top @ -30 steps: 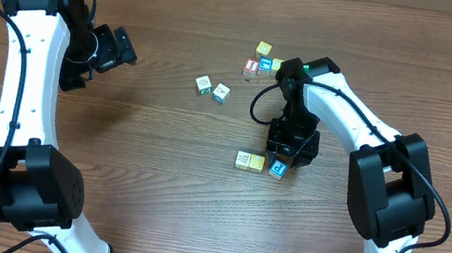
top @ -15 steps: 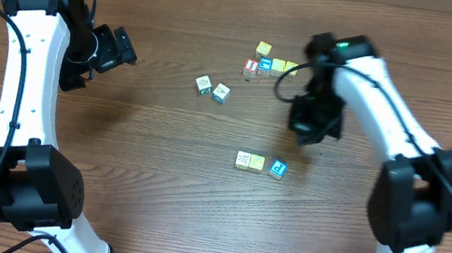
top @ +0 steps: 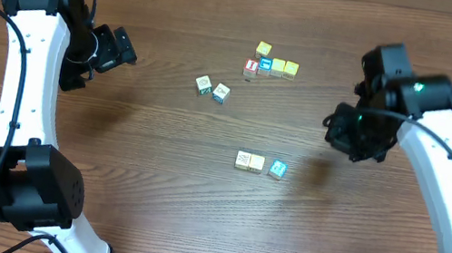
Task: Flip 5 blocks
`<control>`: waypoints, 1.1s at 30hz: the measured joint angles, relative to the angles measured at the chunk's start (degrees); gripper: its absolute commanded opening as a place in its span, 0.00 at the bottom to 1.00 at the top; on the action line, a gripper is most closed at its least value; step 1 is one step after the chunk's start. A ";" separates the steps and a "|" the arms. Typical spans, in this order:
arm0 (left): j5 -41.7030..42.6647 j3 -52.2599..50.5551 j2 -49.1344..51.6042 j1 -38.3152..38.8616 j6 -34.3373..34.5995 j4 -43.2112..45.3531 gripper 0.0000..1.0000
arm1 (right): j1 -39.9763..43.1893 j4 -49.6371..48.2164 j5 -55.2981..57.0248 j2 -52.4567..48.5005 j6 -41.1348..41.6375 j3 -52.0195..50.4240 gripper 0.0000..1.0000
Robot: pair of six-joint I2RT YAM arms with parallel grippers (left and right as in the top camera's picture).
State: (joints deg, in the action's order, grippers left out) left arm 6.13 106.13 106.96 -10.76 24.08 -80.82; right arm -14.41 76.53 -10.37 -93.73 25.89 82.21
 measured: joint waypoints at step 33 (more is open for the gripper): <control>0.00 0.00 0.00 0.00 0.00 0.02 1.00 | -10.10 -28.00 1.25 -6.73 25.38 -19.76 0.04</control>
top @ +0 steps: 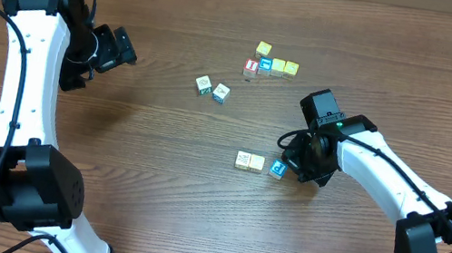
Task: Flip 5 blocks
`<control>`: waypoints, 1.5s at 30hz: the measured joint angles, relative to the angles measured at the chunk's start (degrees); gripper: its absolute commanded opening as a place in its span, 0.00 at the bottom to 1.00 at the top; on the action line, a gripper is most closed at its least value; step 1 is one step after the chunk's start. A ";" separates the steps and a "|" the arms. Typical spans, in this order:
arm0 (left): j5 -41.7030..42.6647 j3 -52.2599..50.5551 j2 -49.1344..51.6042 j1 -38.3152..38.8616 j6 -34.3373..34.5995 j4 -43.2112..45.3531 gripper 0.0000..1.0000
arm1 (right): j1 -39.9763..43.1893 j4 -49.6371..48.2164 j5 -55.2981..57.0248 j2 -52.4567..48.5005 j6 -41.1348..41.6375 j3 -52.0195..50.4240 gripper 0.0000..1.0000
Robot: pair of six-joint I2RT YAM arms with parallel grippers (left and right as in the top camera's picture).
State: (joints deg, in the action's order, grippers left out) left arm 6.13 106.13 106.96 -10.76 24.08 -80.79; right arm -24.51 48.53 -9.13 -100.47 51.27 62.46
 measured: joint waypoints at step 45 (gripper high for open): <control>0.00 0.00 0.00 0.00 0.00 0.00 1.00 | -0.76 -1.38 -2.91 -2.47 -1.42 0.00 0.04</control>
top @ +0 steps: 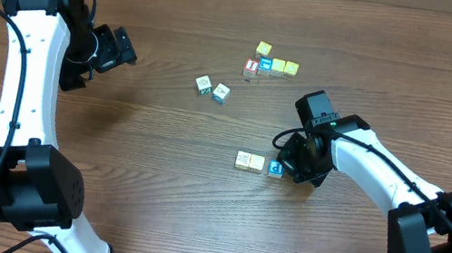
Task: Flip 5 blocks
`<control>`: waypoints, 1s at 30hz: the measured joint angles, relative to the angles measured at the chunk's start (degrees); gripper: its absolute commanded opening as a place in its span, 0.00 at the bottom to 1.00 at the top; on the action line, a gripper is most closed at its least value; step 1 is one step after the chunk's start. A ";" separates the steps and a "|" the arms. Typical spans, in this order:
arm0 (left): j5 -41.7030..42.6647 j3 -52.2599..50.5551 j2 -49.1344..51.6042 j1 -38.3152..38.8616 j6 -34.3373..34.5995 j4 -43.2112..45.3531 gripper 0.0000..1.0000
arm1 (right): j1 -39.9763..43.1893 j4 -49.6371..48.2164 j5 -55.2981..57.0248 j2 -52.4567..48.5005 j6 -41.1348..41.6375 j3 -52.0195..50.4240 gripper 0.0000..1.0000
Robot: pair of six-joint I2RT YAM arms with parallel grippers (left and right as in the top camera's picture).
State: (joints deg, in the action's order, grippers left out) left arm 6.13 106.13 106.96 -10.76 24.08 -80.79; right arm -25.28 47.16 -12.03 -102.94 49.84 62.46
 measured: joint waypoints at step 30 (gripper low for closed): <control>0.00 0.00 0.00 0.00 0.00 0.02 1.00 | -3.63 -2.56 1.16 0.00 -1.14 0.00 0.07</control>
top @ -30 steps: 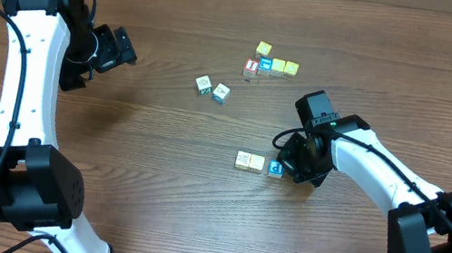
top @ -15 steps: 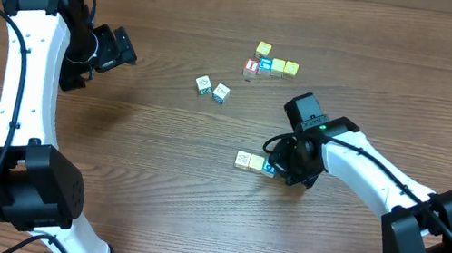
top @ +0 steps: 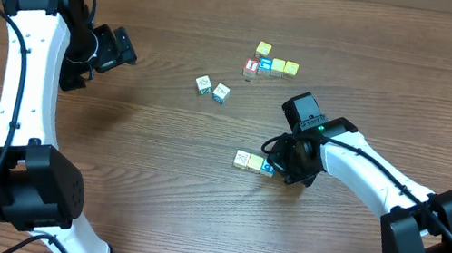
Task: Flip 5 blocks
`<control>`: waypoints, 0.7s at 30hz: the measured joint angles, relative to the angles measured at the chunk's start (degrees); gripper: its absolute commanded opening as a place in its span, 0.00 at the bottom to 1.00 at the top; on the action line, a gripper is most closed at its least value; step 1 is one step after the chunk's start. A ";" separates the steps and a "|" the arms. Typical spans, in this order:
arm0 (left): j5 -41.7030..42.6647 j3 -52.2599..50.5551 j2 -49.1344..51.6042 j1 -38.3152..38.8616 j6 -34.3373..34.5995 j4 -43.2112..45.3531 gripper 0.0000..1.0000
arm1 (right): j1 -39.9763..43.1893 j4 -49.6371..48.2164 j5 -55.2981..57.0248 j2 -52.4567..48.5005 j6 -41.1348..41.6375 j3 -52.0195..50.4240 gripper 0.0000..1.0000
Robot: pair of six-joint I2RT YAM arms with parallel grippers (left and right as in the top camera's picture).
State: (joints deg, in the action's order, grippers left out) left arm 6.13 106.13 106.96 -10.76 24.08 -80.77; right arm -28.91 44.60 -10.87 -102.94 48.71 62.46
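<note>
Three blocks lie in a row at mid-table: two tan blocks (top: 243,159) (top: 256,163) and a blue block (top: 267,167) touching them on the right. My right gripper (top: 282,159) is low over the blue block and hides part of it, fingers hidden under the wrist. Farther back lie two white blocks (top: 203,85) (top: 220,93). Behind them is a cluster: a yellow block (top: 263,49), a red one (top: 252,66), a blue one (top: 265,66) and two yellow ones (top: 285,66). My left gripper (top: 122,47) hangs far left, away from all blocks.
A brown wooden table (top: 151,188) carries everything. A cardboard wall runs along the back edge. The left arm's white links (top: 29,66) rise over the left side, and the right arm's forearm (top: 374,174) stretches across the right side.
My right gripper has shifted a little left. The blue block, which stood slightly apart from the two tan blocks, now touches them and is partly covered by the gripper. The left arm is unchanged.
At first my right gripper was high at the right, far from the row, and the end block lay askew showing a cyan face. Then the gripper was down beside it. Later the block lay squared, showing a blue lettered face. Now it sits against the tan blocks.
</note>
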 measured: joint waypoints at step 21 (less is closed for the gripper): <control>0.00 0.00 0.00 0.00 0.00 -0.02 1.00 | 3.06 5.40 1.46 -0.22 -15.52 14.51 0.04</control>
State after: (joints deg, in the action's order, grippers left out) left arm 6.13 106.13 106.96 -10.76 24.08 -80.79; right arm -25.85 50.00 -9.41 -103.15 33.19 76.97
